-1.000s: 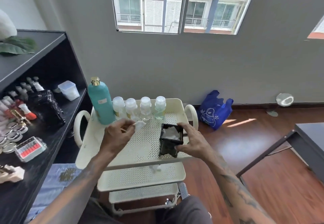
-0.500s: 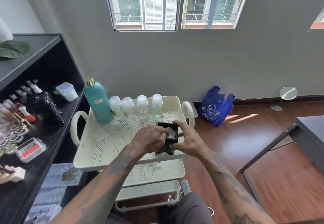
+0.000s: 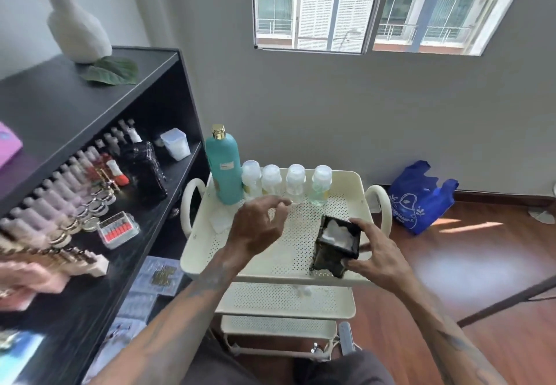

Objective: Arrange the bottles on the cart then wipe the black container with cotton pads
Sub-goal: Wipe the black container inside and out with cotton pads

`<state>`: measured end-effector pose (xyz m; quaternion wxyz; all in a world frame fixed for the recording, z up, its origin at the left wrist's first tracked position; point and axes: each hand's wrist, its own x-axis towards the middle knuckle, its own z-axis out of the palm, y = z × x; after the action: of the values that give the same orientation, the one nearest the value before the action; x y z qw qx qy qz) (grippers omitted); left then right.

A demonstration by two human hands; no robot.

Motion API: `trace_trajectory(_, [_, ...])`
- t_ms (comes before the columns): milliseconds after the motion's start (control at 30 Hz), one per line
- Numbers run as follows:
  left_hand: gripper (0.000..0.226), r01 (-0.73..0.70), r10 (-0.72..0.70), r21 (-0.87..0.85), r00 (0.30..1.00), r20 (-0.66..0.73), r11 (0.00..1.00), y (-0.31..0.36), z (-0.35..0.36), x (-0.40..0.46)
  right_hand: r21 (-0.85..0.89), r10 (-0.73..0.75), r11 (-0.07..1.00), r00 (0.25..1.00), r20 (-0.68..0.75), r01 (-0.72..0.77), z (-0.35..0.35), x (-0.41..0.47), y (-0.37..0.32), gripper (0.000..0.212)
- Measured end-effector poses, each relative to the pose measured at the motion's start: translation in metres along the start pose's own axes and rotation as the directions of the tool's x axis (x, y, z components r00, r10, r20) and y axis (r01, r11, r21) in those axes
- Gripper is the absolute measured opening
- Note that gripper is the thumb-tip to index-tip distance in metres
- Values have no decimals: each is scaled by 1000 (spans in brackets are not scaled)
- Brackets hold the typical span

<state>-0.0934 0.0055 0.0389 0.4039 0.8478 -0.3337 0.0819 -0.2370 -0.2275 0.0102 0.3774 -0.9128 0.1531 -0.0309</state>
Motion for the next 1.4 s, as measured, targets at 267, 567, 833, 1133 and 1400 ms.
trace_trajectory(267, [50, 375, -508, 417, 817, 274, 828, -133, -14, -25, 24, 2, 1000, 1000, 17, -3, 7, 8, -5, 87])
trace_trajectory(567, [23, 354, -441, 504, 896, 60, 788, -153, 7, -27, -6, 39, 999, 999, 32, -39, 7, 9, -14, 88])
trace_trajectory(833, [26, 347, -336, -24, 922, 195, 938, -49, -8, 10, 37, 26, 999, 1000, 16, -26, 7, 7, -13, 87])
trace_trajectory(1133, [15, -412, 422, 130, 904, -63, 902, 82, 5, 41, 84, 17, 996, 1000, 15, -18, 6, 5, -16, 89])
trace_trajectory(1400, [43, -139, -44, 267, 815, 578, 954, 53, 49, 1, 81, 12, 997, 1000, 25, -14, 1, 3, -17, 87])
